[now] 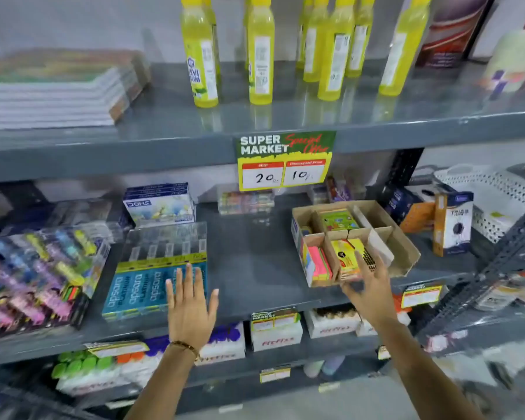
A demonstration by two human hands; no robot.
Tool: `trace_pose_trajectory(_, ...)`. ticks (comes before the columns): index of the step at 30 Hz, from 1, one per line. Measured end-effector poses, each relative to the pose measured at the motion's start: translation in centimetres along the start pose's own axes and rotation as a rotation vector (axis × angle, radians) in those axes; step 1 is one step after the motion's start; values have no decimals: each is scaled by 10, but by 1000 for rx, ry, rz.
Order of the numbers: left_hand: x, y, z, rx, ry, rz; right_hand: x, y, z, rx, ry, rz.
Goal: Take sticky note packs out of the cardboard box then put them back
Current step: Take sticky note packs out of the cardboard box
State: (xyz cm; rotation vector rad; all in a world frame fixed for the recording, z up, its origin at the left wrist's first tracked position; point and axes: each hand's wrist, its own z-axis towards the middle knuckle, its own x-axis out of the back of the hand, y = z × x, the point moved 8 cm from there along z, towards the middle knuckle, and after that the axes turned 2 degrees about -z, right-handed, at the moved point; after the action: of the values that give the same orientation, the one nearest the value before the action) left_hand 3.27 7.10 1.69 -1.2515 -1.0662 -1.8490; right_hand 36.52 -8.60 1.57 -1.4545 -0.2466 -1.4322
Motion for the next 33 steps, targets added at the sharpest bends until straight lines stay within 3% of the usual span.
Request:
trace_pose_trajectory(6, -13, -21, 2, 94, -2, 30, -19, 11, 15, -19, -69, 46)
trace_pose_trajectory(18, -15, -22, 3, 176, -52, -3, -26, 16, 20, 34, 55, 30)
trace_pose_trajectory(27, -19, -26, 2, 165, -68, -14, -25, 20, 20, -16, 33, -36)
trace_pose_trajectory(33, -19, -25, 3, 126, -78, 4, -1, 8, -10, -71, 216, 105)
